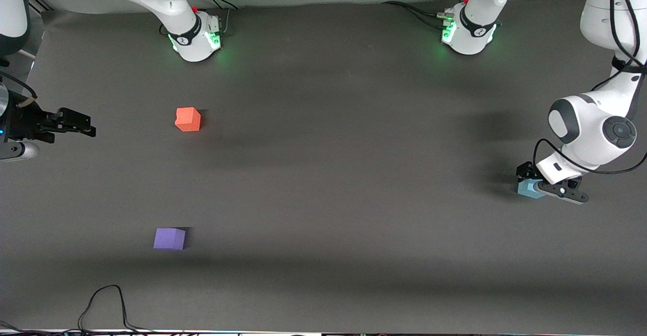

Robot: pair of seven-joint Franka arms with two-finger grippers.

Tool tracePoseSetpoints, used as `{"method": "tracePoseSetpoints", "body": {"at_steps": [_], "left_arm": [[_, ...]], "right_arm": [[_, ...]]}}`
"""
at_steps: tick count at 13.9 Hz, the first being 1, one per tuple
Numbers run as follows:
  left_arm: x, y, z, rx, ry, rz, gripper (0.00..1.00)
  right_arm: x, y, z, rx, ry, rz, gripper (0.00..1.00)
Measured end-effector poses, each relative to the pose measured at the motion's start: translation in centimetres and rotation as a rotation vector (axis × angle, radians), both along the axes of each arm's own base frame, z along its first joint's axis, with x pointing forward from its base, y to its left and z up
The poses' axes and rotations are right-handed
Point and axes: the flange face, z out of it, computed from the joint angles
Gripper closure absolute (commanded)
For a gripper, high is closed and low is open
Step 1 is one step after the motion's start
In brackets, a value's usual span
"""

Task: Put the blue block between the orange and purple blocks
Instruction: 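Lower the left gripper over the blue block and close on it, then carry the blue block with the left gripper to the table middle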

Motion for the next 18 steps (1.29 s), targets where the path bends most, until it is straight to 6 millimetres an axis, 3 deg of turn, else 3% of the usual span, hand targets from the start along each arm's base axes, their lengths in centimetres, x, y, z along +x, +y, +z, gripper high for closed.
{"method": "tracePoseSetpoints", "body": {"at_steps": [1,2,4,10,12,13,15,17,18], "left_arm": [[0.1,-0.1,-0.2,-0.002,0.001,0.000,0.31],[0.2,-0.1,-0.3,-0.002,0.002,0.001,0.53],[0.2,0.0,-0.3,-0.003,0.002,0.003,0.68],[0.8,0.3,0.3,-0.002,-0.011,0.008,0.73],[1.5,0.5,1.6,-0.011,0.017,0.015,0.73],[2.0,0.6,3.1,-0.022,0.046,0.026,0.73],[3.0,0.0,8.2,-0.044,0.101,0.068,0.72],[3.7,-2.7,13.6,-0.057,0.141,0.120,0.72],[3.9,-5.2,15.7,-0.059,0.158,0.157,0.72]], "right_arm": [[0.0,0.2,0.0,0.000,0.001,0.004,0.00],[0.0,0.5,-0.1,0.000,0.003,0.008,0.00],[0.1,0.8,-0.4,0.000,0.007,0.013,0.00],[0.2,0.8,-0.6,-0.001,0.011,0.013,0.00],[0.2,0.4,-0.6,-0.002,0.011,0.008,0.00],[0.2,0.3,-0.5,-0.002,0.010,0.005,0.00],[0.2,-0.3,-0.5,-0.001,0.009,0.009,0.00],[0.2,-0.6,-0.5,-0.001,0.009,0.010,0.00],[0.2,-0.9,-0.5,-0.001,0.008,0.006,0.00]]}}
